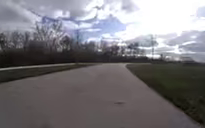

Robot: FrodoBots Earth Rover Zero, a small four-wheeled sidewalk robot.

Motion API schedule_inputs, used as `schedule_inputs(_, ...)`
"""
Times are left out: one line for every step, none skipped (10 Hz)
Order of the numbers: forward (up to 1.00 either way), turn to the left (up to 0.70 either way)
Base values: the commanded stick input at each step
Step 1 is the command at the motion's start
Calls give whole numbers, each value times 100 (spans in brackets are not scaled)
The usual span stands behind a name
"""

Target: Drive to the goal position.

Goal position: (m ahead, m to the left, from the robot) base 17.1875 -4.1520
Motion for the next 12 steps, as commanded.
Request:
schedule_inputs(100, -23)
schedule_inputs(100, -37)
schedule_inputs(100, -31)
schedule_inputs(100, -5)
schedule_inputs(100, -1)
schedule_inputs(100, 0)
schedule_inputs(100, 0)
schedule_inputs(100, 0)
schedule_inputs(100, 0)
schedule_inputs(100, 0)
schedule_inputs(100, 0)
schedule_inputs(100, 0)
